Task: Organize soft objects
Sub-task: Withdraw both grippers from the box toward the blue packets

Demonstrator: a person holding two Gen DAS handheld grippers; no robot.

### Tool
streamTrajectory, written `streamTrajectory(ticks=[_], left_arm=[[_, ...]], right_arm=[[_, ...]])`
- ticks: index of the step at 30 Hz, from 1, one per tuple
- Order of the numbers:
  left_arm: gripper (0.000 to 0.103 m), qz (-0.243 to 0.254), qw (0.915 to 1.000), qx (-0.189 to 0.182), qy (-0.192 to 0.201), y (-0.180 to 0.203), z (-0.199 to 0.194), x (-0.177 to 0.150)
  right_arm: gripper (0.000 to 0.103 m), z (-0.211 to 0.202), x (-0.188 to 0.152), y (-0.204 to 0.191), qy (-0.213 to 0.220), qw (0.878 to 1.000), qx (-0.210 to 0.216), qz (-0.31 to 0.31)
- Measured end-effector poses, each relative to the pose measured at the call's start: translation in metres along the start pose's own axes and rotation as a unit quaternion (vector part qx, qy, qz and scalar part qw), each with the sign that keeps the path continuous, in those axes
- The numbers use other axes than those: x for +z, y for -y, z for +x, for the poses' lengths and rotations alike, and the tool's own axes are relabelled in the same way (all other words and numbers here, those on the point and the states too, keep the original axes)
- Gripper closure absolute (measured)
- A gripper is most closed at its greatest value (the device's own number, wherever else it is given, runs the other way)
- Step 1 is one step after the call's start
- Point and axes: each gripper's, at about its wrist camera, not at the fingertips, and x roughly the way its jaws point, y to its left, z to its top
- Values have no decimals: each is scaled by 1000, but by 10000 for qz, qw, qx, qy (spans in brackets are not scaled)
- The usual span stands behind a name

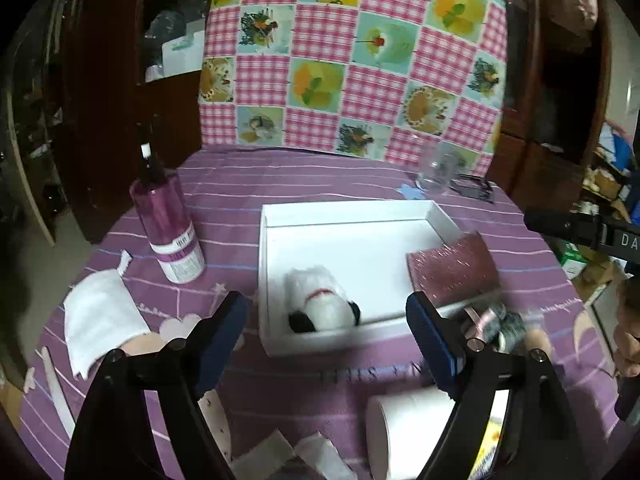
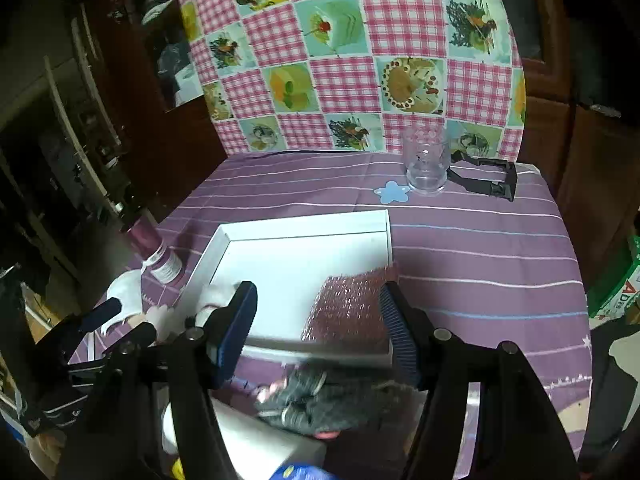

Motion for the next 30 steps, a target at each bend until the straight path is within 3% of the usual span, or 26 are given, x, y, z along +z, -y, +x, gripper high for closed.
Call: streamTrajectory(ticks=[6,10,13,17,22,30], left_arm=[[21,-4,9997,-89,230,1,-18,-23],[21,-56,9985,-325,443,-2,-28,-36],[21,-58,9978,-467,462,-1,-34,-42],[21,-10,9975,-465,532,3,-39,-50],[21,5,9977,-552,385,6,-35,-55],[21,-310,9986,-348,258,1,-30,-59]], right_arm=[[38,-28,-31,-9,394,9992,-14,-55],[38,-38,-52,-13,526,9978,-385,-98],[38,-38,-64,-12,364,9968,-704,13],[38,-41,-79,-8,256,9973,-686,-14],[38,-48,-96,1,265,9990,-71,346],[38,-41,-107,-9,178,9992,-322,178]])
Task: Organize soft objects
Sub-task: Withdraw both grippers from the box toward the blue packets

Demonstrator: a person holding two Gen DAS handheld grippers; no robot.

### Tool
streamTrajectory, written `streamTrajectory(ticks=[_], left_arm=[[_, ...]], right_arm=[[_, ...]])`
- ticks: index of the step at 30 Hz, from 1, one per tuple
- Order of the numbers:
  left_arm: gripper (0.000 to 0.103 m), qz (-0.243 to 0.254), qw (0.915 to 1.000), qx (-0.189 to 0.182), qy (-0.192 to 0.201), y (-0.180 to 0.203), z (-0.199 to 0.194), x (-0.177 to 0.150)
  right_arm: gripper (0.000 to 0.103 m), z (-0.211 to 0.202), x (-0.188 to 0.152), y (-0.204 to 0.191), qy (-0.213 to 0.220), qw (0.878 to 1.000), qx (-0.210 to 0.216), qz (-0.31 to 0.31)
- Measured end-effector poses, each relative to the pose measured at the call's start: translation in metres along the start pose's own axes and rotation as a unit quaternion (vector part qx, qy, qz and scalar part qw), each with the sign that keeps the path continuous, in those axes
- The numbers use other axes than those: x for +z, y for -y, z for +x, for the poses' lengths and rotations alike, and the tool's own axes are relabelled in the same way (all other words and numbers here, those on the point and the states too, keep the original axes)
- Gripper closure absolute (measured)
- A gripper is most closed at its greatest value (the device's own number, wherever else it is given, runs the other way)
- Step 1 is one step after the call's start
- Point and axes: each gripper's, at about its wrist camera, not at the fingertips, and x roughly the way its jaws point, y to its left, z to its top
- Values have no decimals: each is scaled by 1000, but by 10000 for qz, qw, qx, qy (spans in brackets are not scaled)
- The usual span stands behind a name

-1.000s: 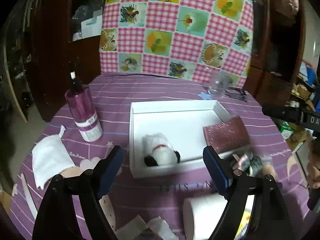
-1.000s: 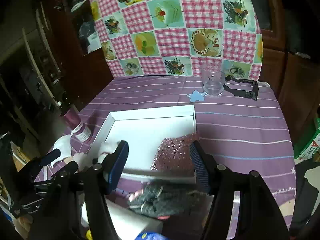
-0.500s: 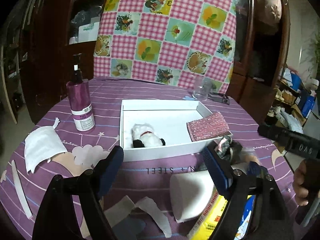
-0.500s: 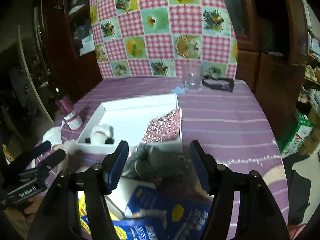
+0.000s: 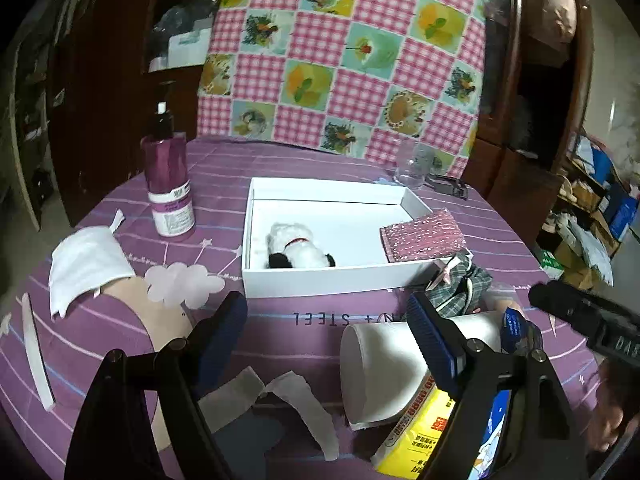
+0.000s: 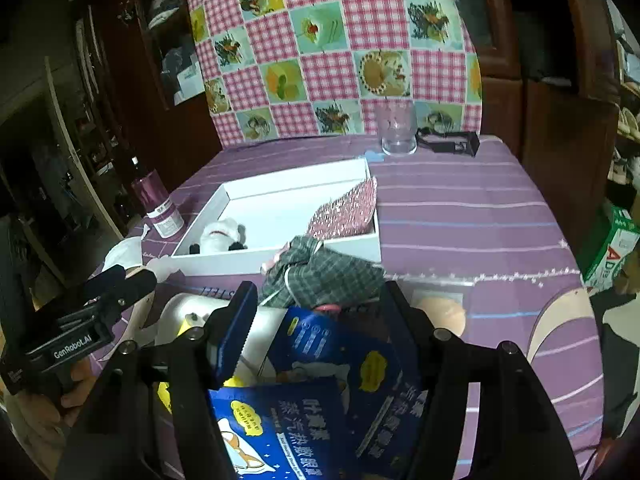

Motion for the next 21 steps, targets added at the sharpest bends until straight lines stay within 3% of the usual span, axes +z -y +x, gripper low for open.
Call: streamTrajectory(ticks=[10,16,21], left_arm=[[21,-112,9998,-165,10,0,0,-1],[21,-118,9994,-284,-146,6,6,-4],[21,-26,9996,-262,-122,10,4,-6]], right_arm=[[38,-23,-14,5,214,9997,34,89],[38,-19,-16,14,65,9995,-29,299],[38,-19,-15,21,2,9986,175,502]])
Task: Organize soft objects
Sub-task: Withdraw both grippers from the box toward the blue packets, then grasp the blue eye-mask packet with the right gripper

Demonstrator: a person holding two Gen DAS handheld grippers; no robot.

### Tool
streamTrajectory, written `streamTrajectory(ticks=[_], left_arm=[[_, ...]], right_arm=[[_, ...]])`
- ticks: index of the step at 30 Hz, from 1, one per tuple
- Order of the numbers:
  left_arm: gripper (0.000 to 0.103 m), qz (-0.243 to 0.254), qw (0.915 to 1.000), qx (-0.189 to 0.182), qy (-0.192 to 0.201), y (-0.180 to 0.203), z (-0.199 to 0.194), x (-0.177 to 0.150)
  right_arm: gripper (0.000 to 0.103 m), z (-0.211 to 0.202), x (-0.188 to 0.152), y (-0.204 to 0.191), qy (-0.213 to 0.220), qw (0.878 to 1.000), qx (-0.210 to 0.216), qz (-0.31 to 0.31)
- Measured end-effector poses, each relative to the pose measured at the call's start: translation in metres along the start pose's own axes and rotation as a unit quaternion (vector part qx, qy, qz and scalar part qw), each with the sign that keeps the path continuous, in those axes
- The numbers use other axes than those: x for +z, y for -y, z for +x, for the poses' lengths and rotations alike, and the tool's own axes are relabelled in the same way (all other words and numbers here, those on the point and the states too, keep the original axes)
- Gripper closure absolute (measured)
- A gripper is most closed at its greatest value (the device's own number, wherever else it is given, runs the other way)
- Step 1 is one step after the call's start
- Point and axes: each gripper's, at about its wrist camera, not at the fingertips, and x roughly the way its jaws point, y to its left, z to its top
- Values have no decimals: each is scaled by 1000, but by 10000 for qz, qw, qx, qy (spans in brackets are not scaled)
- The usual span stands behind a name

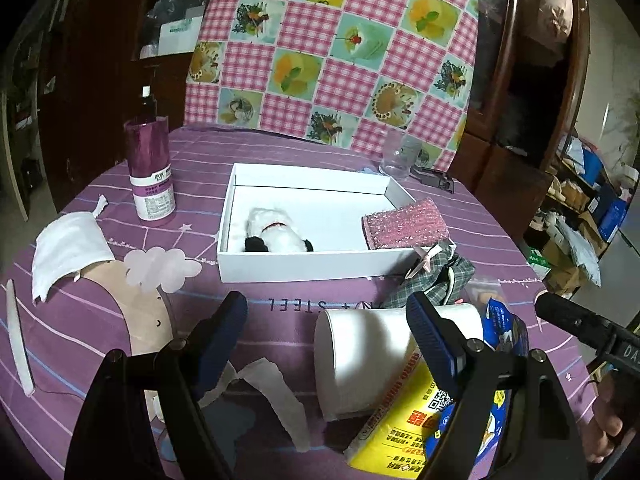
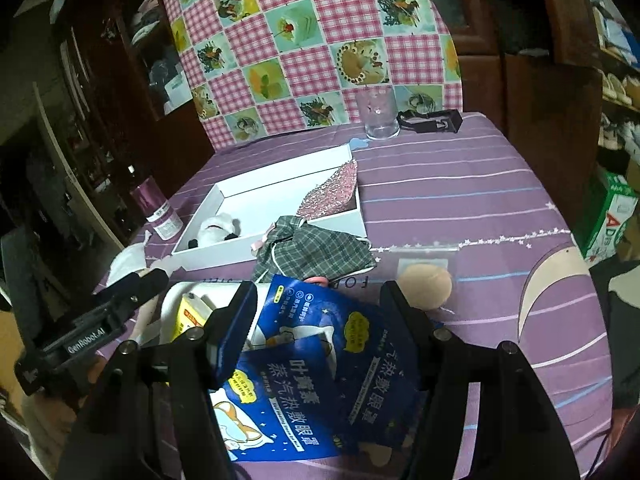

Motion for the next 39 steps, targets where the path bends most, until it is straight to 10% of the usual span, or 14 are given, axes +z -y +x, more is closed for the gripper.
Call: streamTrajectory(ticks=[24,39], left_arm=[[22,136,9983,560,57,-3,-30,-10],[41,338,9938,-825,-663,5,-28,-51]], right_arm=[[49,6,-12,-41,-148,9949,574,-814],[52,0,-12,-30,-255,9968,271,-710]])
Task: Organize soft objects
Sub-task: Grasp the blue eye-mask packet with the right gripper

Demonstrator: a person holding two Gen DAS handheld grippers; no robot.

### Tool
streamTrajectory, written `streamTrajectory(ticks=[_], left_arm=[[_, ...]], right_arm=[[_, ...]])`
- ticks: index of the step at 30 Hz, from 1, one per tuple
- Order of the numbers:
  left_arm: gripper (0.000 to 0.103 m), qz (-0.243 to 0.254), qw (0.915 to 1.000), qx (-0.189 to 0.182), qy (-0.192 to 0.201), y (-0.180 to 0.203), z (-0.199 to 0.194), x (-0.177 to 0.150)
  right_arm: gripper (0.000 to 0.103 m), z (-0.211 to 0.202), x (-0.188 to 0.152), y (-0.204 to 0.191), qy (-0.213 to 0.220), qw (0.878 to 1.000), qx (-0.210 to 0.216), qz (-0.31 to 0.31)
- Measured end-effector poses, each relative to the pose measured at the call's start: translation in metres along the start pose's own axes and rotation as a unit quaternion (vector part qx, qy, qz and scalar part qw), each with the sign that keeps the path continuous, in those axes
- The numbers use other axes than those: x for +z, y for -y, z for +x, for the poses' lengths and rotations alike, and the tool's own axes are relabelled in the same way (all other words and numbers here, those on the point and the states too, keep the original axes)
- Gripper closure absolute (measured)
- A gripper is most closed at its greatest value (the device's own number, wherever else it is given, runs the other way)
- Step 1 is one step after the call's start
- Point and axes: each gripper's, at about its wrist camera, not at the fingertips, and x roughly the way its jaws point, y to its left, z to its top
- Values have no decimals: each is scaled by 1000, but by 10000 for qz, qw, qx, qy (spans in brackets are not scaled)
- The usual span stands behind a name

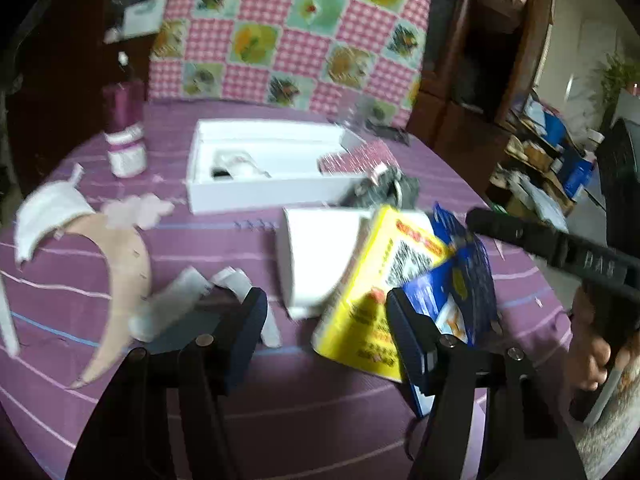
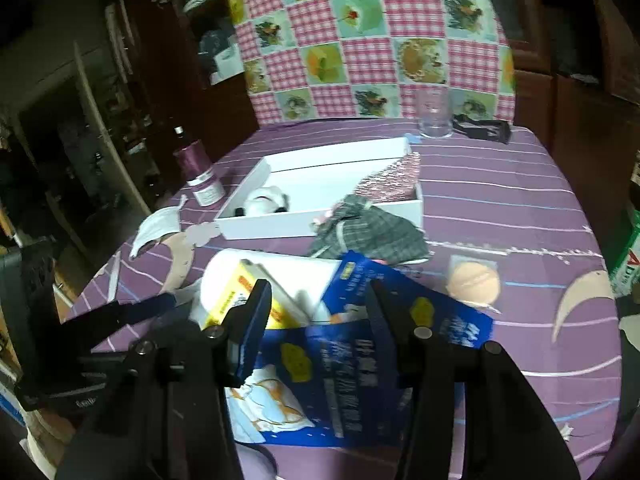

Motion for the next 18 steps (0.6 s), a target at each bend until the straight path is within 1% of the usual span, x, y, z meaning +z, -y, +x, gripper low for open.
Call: streamTrajectory(ticks=[3,8,10,12,14,15,16,18], left_arm=[[41,-8,9996,-138,-254,1,10,-3],[41,-36,9986,-303,-437,1,19,-4],[41,-29,9981,-345,-503,2,23,-4],[41,-39,9976,-411,-563,2,25,-4],[41,-43,9970,-477,-610,2,28,-4],[43,-46,9966,-520,-634,3,29,-4],[47,-48,9962,-563,-656,4,30,-4],[48,-39,9959,-605,-676,7,31,-5]], right_arm=[[52,-3,-2,9,-92,9998,-46,155],[52,-15,-14,15,-150,9997,-51,161],[52,-18,-22,15,-221,9997,53,125],[52,-14,-27,14,-382,9990,188,123],[52,-4,-30,13,-607,9979,220,112],[52,1,-31,12,-711,9972,205,112],[52,6,-32,12,-810,9965,186,110],[52,12,-36,11,-945,9953,165,108]])
